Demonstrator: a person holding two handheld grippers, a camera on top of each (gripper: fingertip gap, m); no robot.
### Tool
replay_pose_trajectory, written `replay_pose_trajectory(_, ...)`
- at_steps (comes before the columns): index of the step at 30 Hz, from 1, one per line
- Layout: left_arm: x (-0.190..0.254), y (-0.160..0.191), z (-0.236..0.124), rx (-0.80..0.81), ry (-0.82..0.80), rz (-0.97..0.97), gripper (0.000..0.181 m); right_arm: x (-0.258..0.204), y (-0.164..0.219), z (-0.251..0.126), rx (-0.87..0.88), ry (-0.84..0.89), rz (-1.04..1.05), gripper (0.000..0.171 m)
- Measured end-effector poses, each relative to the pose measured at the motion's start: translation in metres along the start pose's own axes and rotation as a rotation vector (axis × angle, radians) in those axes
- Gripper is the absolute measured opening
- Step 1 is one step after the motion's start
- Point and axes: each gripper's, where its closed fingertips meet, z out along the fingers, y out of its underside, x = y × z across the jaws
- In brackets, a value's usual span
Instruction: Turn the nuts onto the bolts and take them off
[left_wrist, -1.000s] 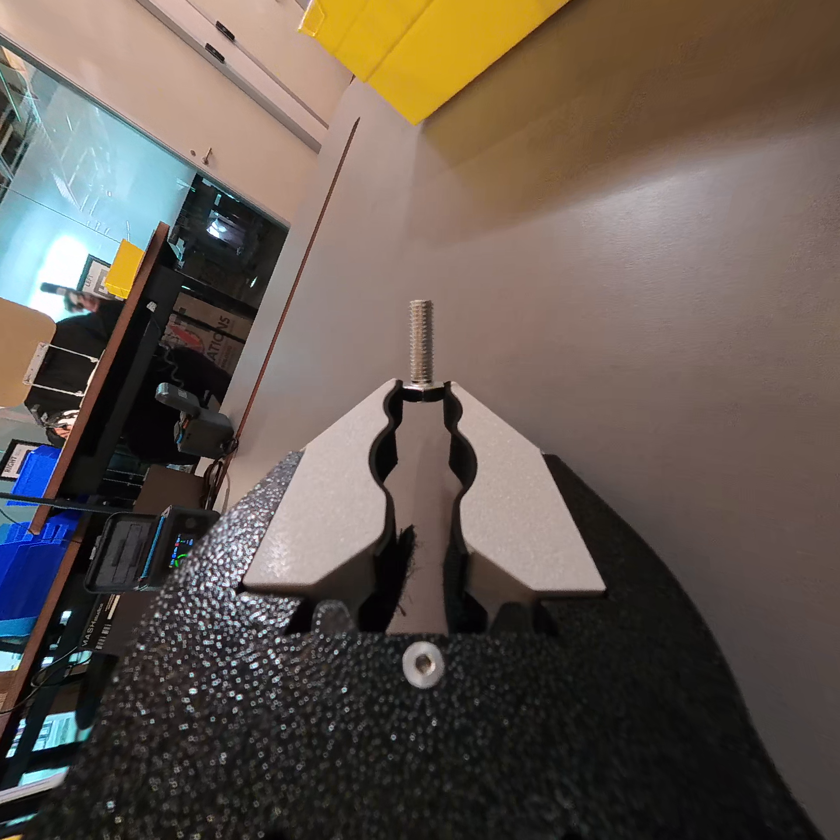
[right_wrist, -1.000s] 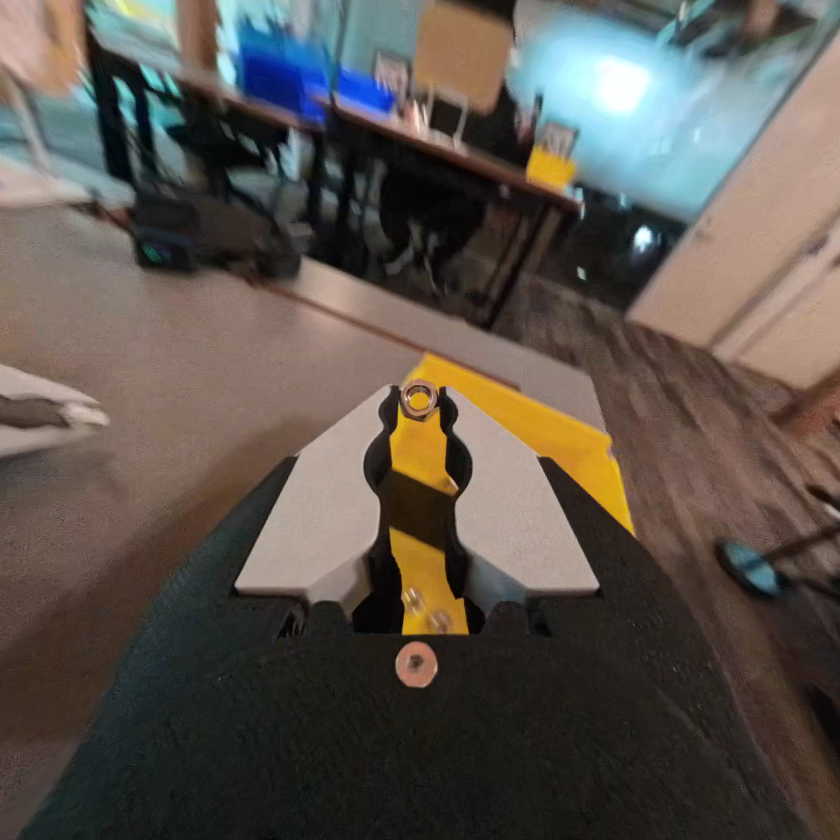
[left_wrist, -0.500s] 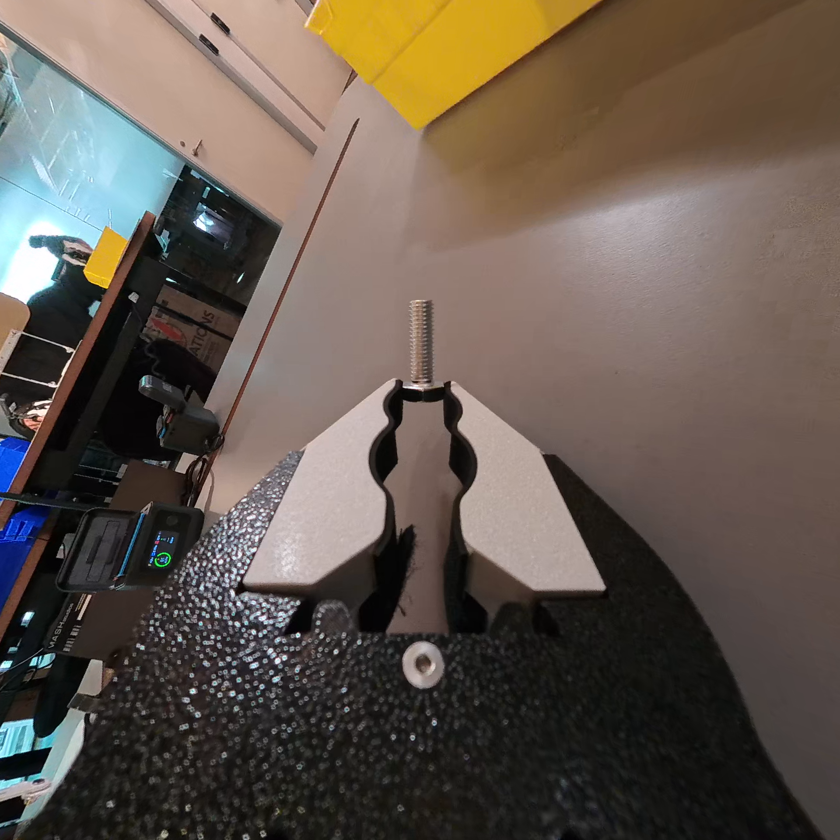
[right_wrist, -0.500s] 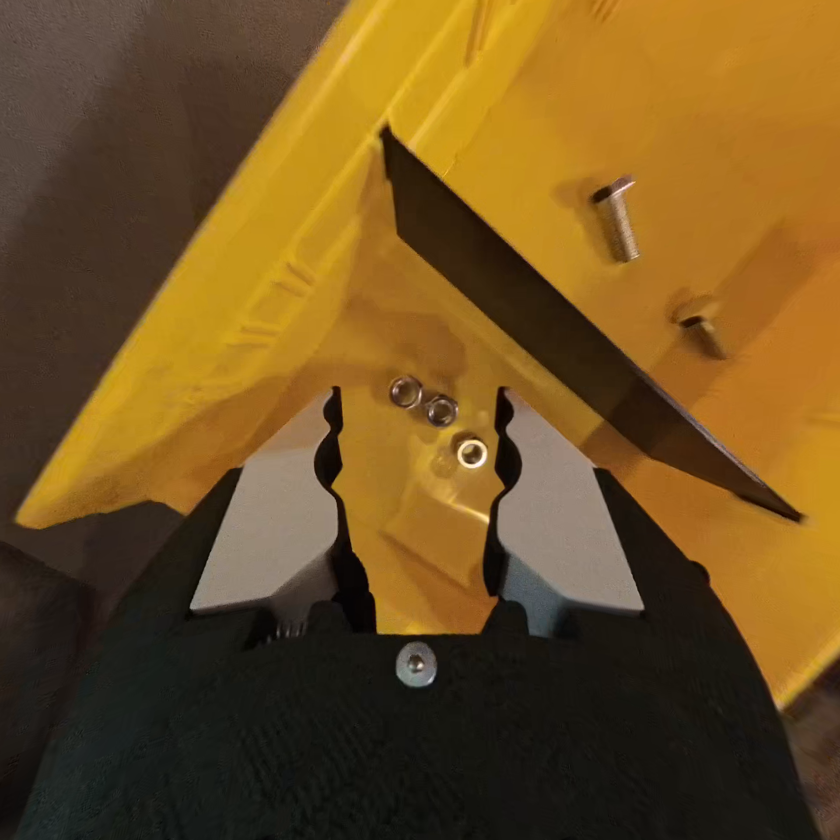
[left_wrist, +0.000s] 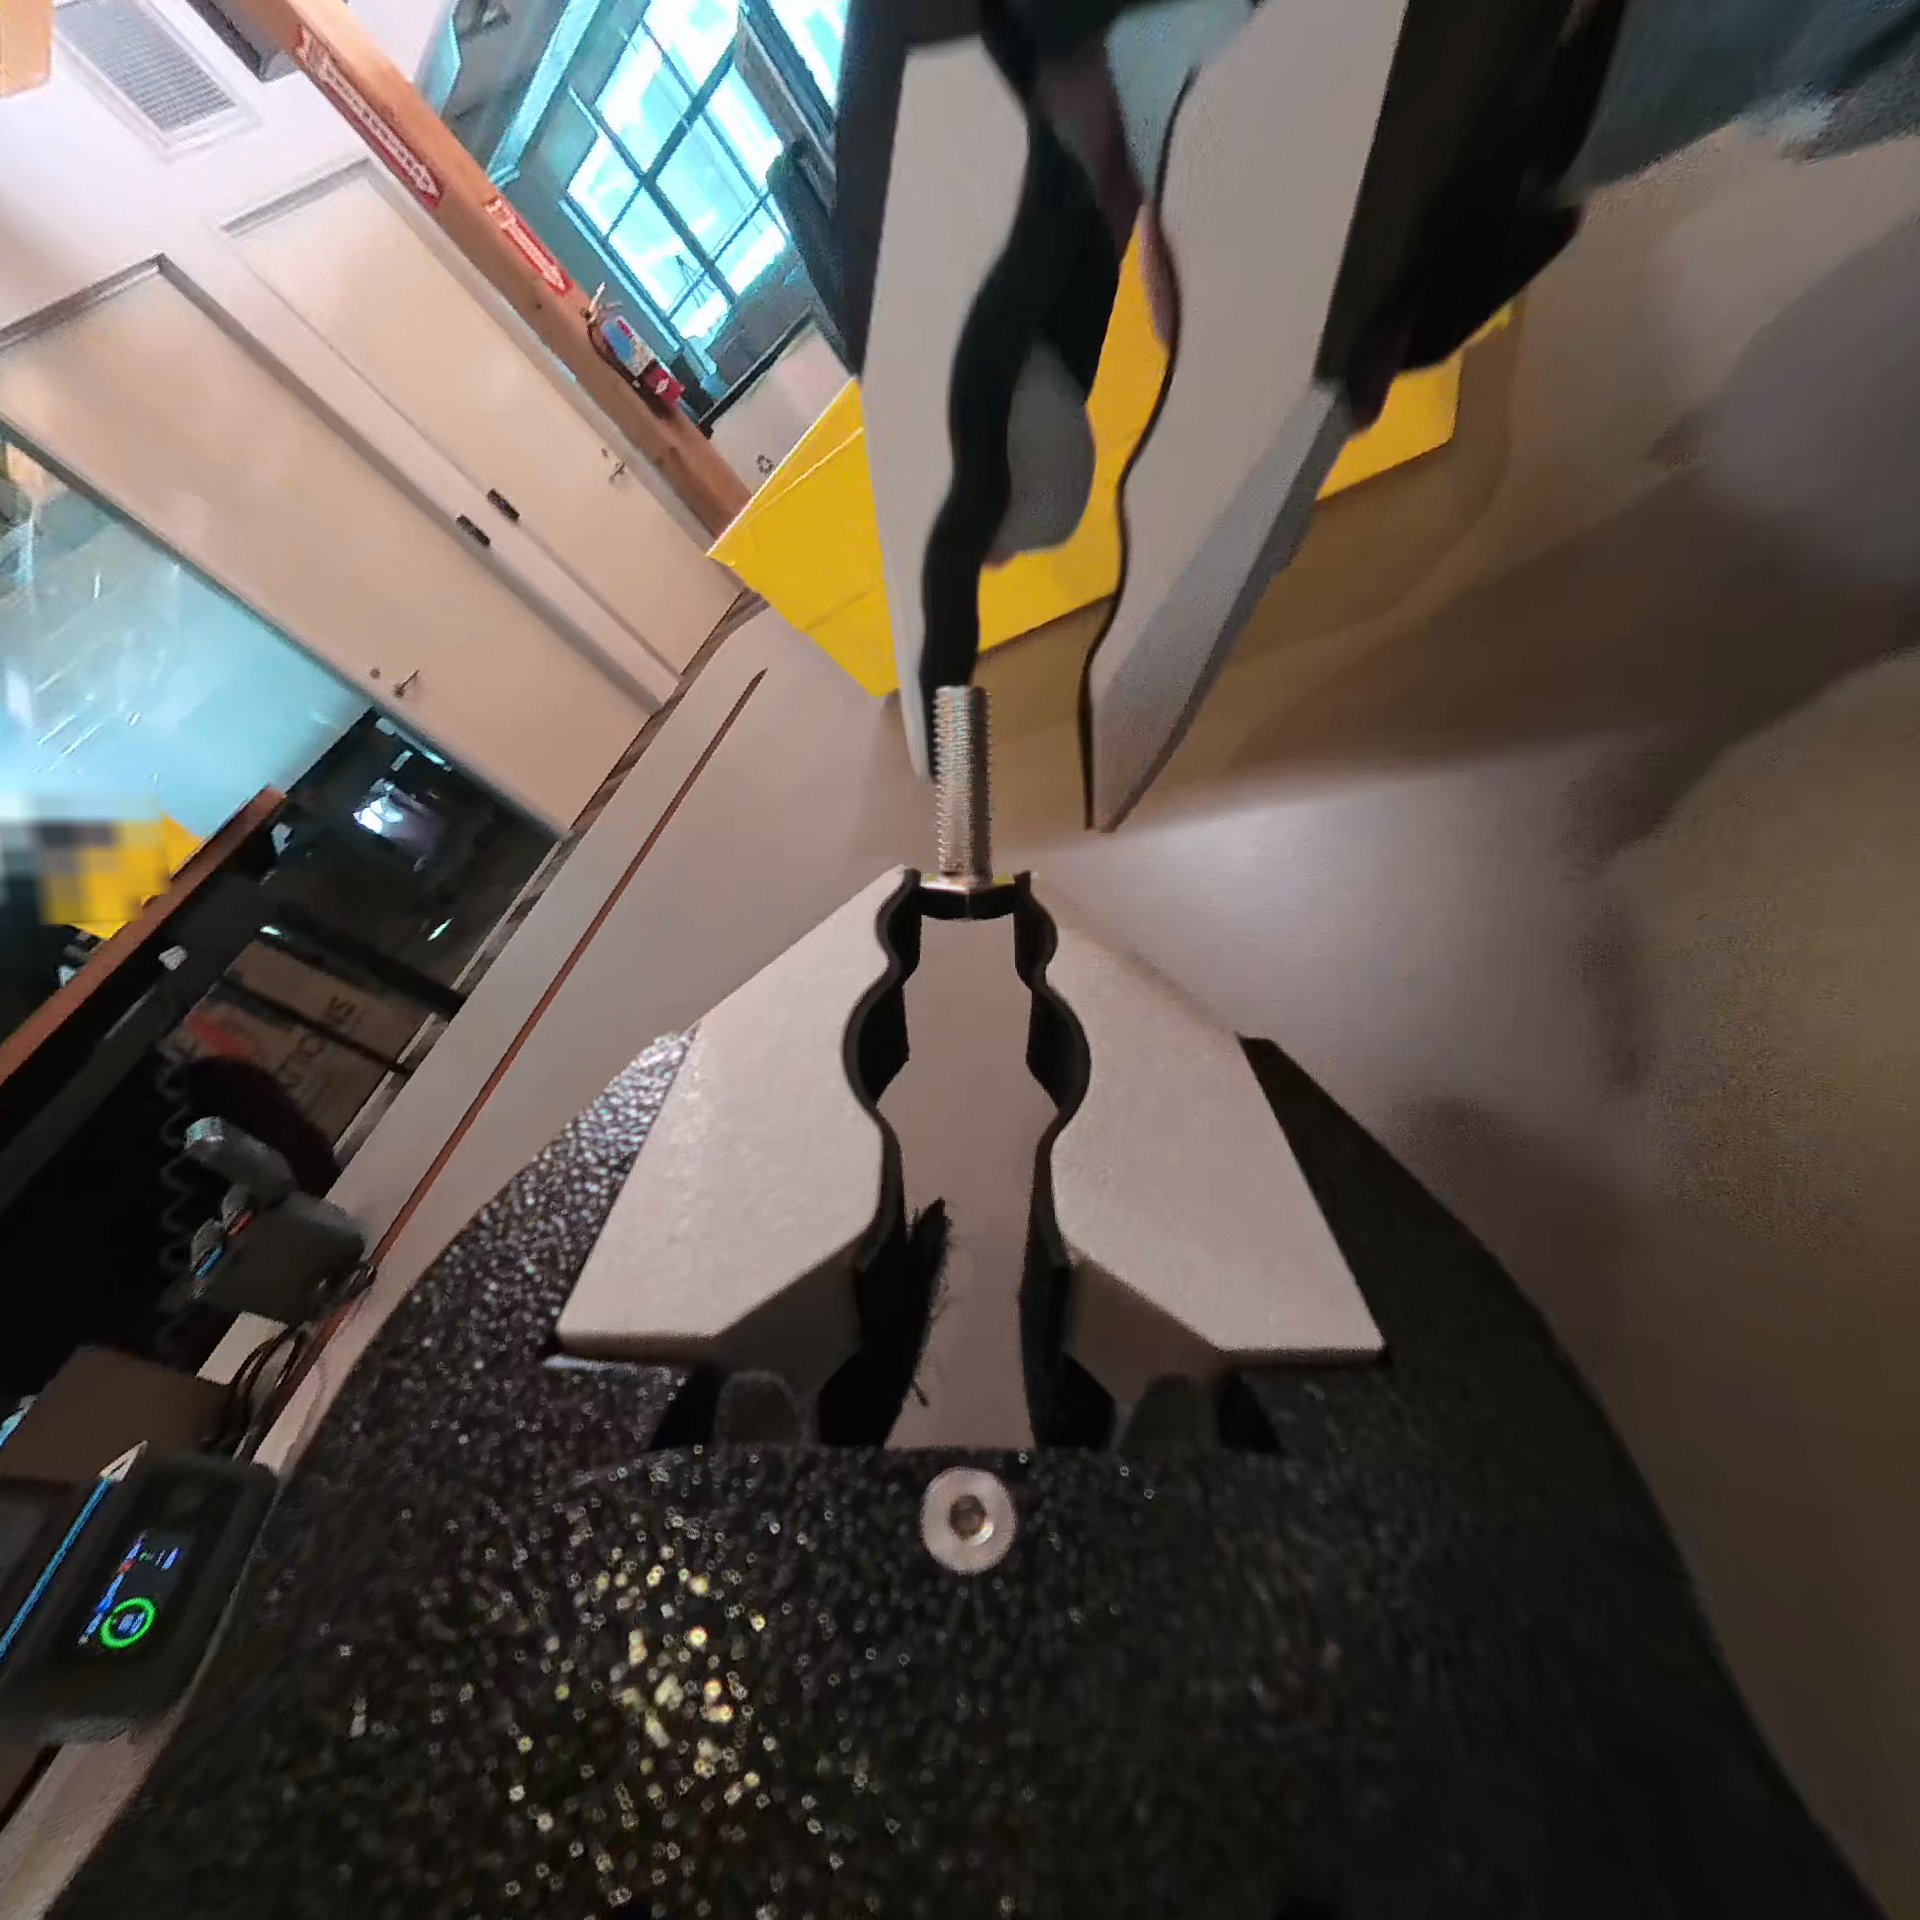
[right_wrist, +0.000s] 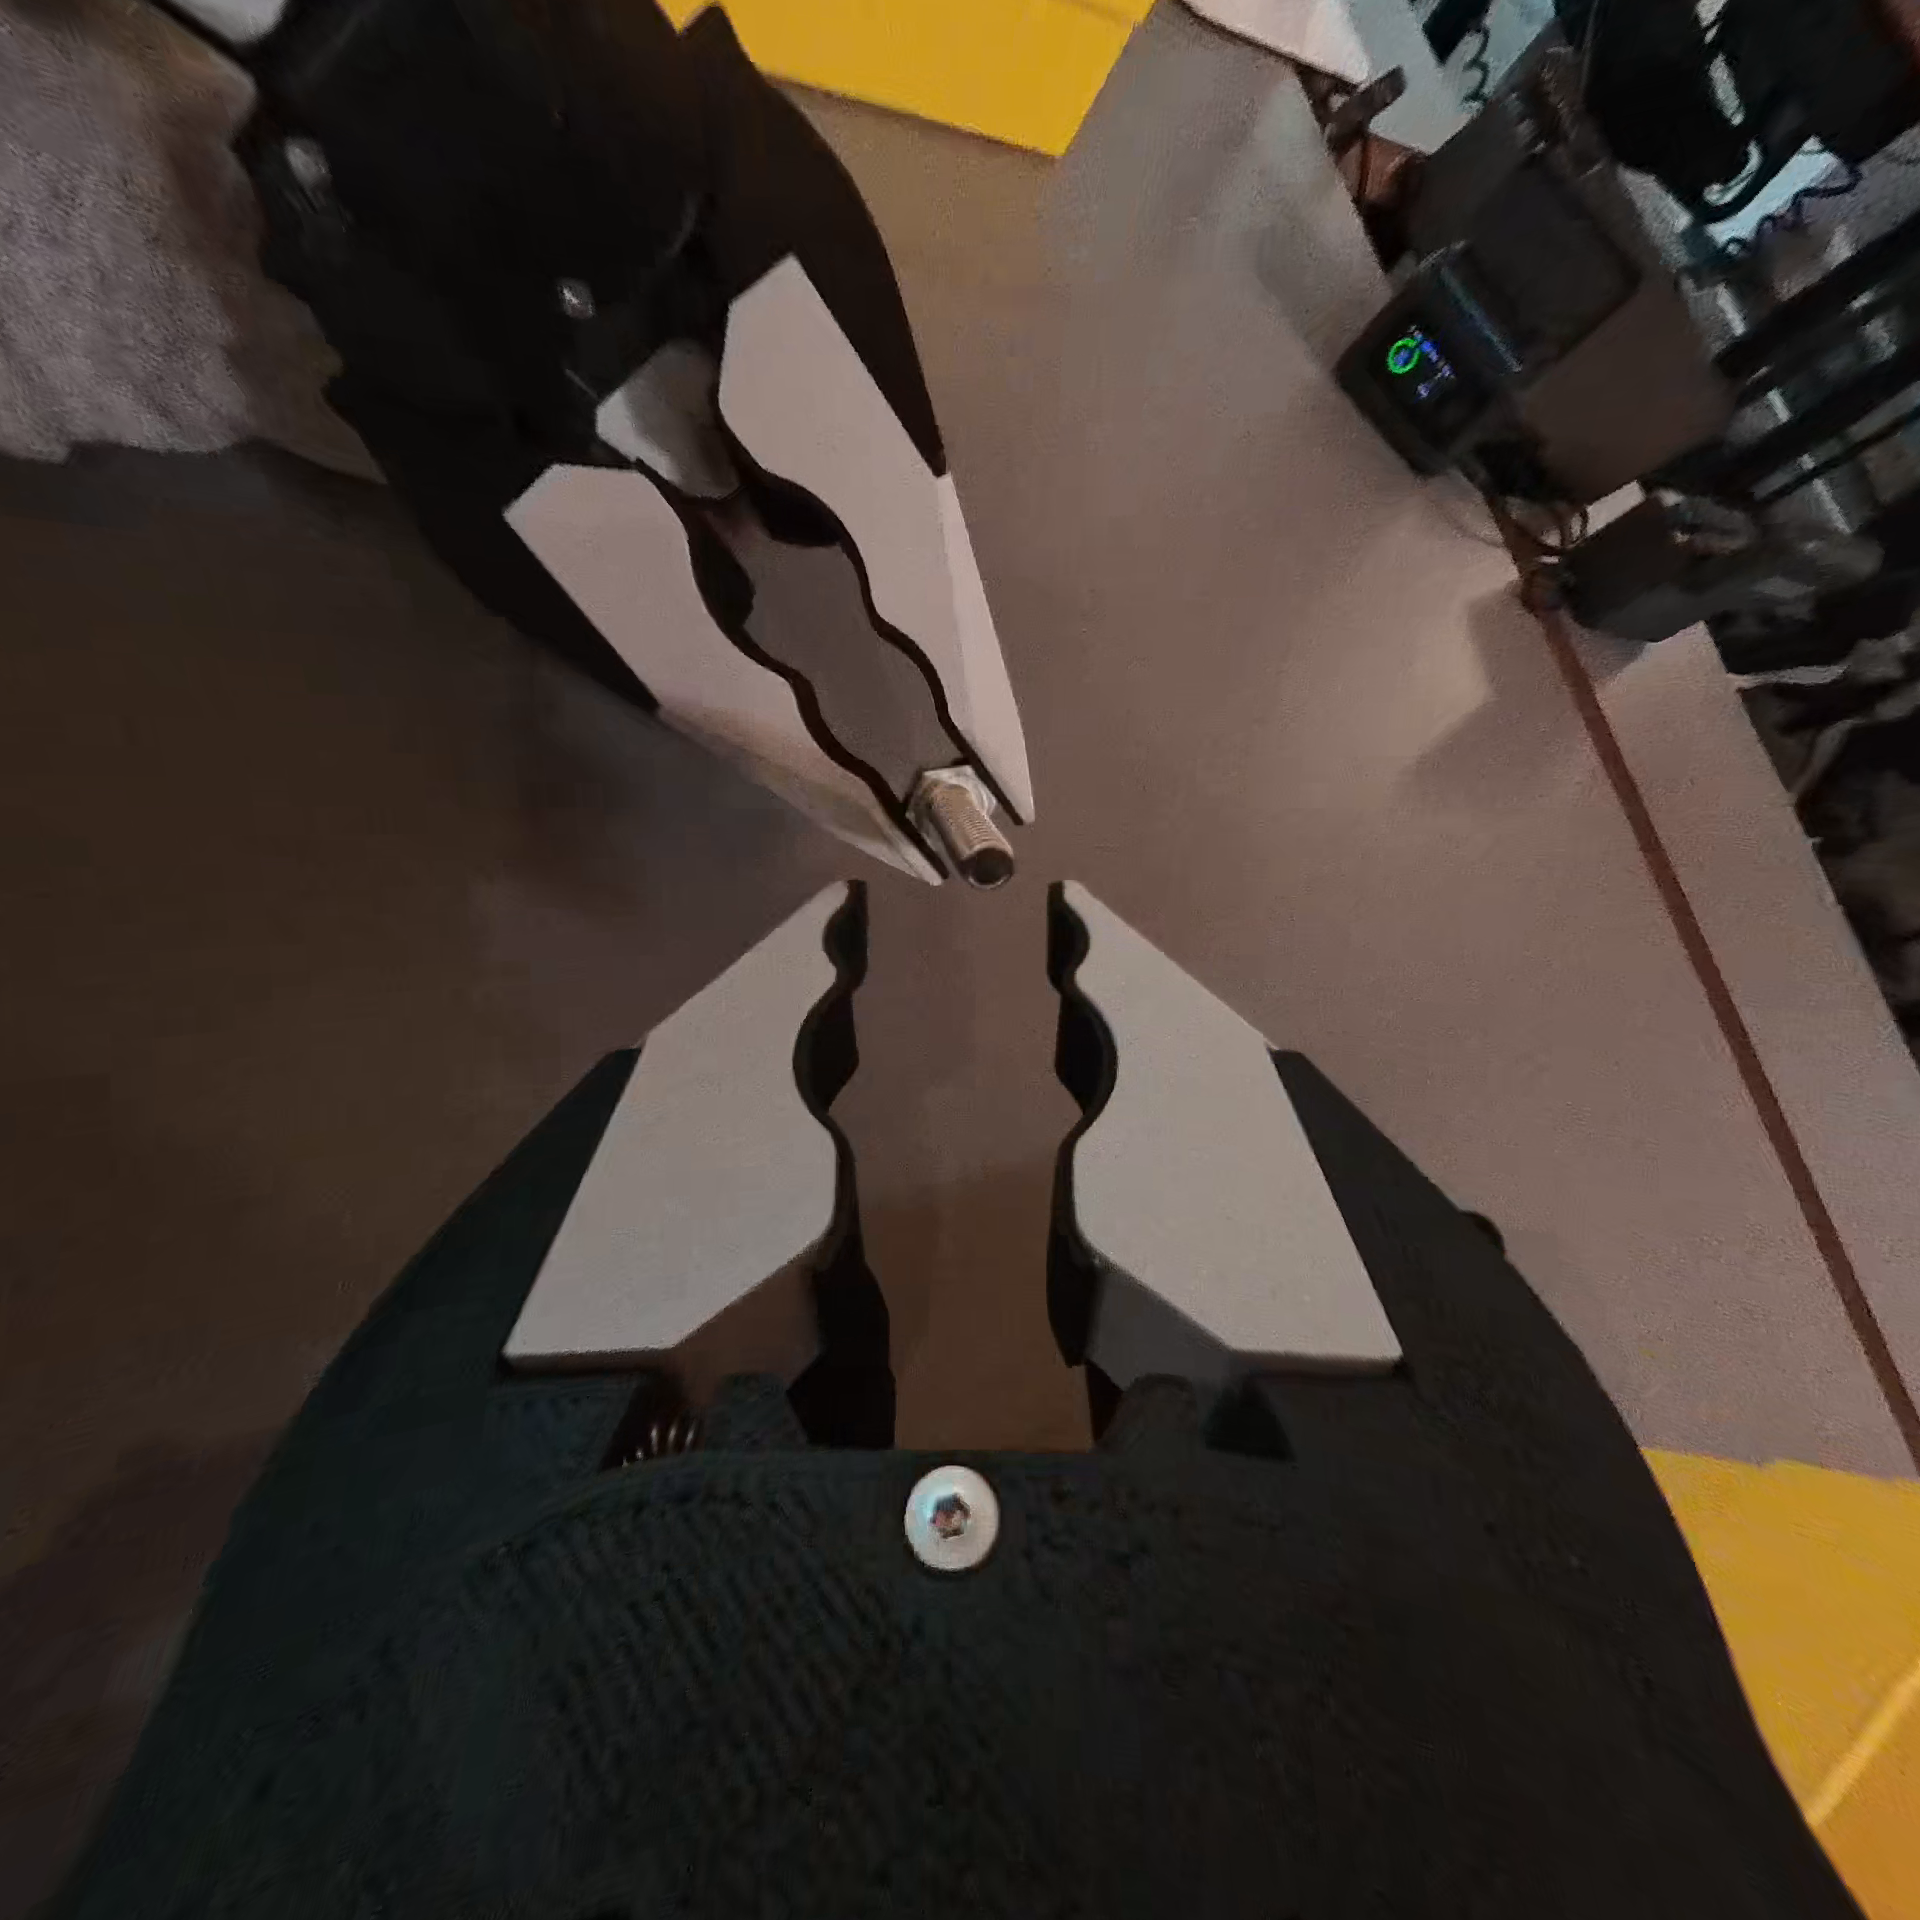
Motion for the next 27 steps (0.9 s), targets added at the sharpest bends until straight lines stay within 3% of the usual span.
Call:
replay_pose_trajectory(7,0.009,0.003,0.005,-0.029,0.036,0.034,0.016,-0.004,-0.008,0.007,0.034,-0.066,0.041,0.010)
replay_pose_trajectory(12,0.020,-0.001,0.006,-0.008,0.092,0.031,0.016,-0.012,-0.004,0.003,-0.013,-0.150,0.038,0.008)
replay_pose_trajectory(15,0.005,-0.018,0.002,0.093,0.003,-0.026,0.021,-0.004,-0.018,-0.011,0.040,-0.164,0.053,0.008)
replay_pose_trajectory(18,-0.013,-0.013,0.001,0.073,-0.102,-0.061,0.053,0.049,-0.031,-0.039,0.104,0.075,0.032,0.008)
replay_pose_trajectory(20,-0.019,-0.012,-0.001,0.069,-0.133,-0.071,0.054,0.108,-0.031,-0.072,0.129,0.385,0.027,0.008)
replay_pose_trajectory(23,-0.021,-0.011,0.000,0.064,-0.141,-0.085,0.053,0.193,0.015,-0.134,-0.068,0.862,0.057,0.008)
replay_pose_trajectory(25,-0.022,-0.009,0.001,0.053,-0.145,-0.094,0.052,0.221,0.055,-0.154,-0.231,0.949,0.125,0.008)
replay_pose_trajectory(27,-0.023,-0.008,0.001,0.048,-0.147,-0.101,0.051,0.235,0.097,-0.156,-0.370,0.907,0.231,0.008)
